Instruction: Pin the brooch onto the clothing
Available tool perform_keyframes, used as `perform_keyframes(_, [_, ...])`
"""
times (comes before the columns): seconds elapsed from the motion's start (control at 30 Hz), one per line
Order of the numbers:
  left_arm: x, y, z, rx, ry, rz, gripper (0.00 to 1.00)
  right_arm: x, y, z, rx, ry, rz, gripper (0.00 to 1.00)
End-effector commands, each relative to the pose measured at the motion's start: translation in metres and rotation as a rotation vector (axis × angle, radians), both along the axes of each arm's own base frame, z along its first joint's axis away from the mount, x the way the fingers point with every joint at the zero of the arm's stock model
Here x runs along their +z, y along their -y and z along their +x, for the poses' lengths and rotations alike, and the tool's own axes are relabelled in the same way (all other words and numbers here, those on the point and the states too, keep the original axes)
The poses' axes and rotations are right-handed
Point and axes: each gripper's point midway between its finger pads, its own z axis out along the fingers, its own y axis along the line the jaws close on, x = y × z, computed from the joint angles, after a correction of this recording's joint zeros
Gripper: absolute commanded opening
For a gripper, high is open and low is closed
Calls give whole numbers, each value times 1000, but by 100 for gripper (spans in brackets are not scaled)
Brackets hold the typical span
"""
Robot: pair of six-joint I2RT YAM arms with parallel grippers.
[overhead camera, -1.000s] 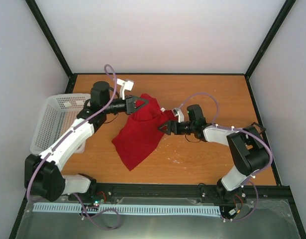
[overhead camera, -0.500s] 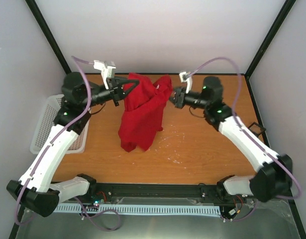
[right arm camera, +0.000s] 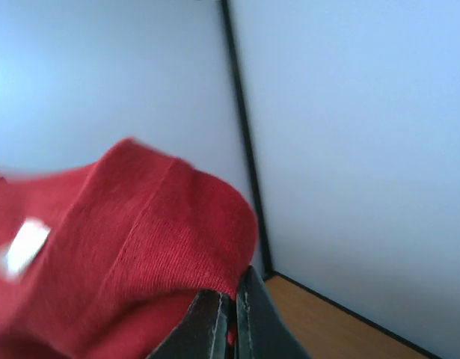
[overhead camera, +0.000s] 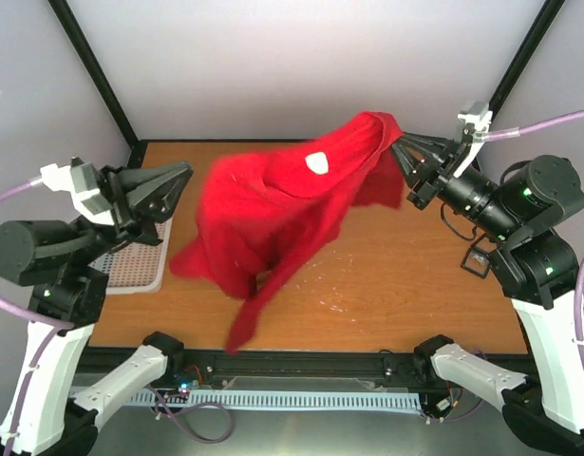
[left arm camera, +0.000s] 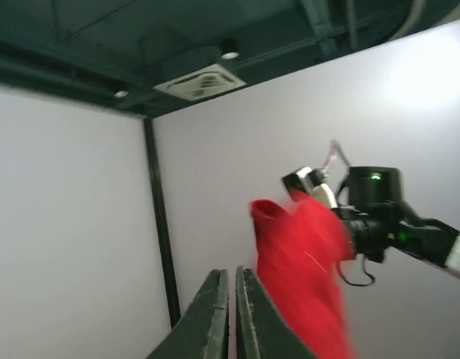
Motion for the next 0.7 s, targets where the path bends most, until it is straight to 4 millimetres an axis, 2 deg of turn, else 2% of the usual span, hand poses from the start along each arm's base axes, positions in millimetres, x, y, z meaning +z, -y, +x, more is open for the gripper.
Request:
perform_keyframes(0.0, [-58, 3, 103, 185, -333, -78, 1, -50, 42, 67, -418, -158, -70, 3])
perform_keyframes(0.07, [-104, 6, 153, 280, -511, -62, 1, -85, 61, 97, -592, -230, -144, 3])
perform_keyframes(0.13, [-157, 17, 186, 318, -655, 12, 1, -127, 68, 118, -682, -265, -227, 3])
perform_keyframes(0.17, [-185, 23, 199, 323, -726, 43, 1, -162, 67, 128, -695, -302, -280, 3])
perform_keyframes(0.2, [-210, 30, 208, 307, -785, 83, 1, -178, 68, 133, -699, -325, -300, 3])
perform_keyframes(0.23, [-235, 40, 215, 279, -834, 141, 1, -211, 68, 139, -693, -381, -340, 3])
perform_keyframes(0.27, [-258, 50, 218, 237, -887, 198, 3, -233, 71, 142, -699, -419, -363, 3])
perform_keyframes(0.33, [-304, 69, 221, 142, -1005, 299, 17, -271, 82, 145, -743, -483, -415, 3])
perform_keyframes(0.4, [-342, 84, 217, 36, -1094, 364, 30, -301, 98, 146, -802, -545, -437, 3])
perform_keyframes(0.47, [-364, 103, 210, -67, -1105, 391, 43, -320, 111, 146, -817, -602, -421, 3])
perform_keyframes(0.53, [-384, 125, 196, -144, -1107, 434, 54, -325, 118, 145, -813, -631, -387, 3])
perform_keyframes(0.67, [-400, 188, 159, -331, -1076, 512, 64, -303, 120, 136, -805, -600, -317, 3])
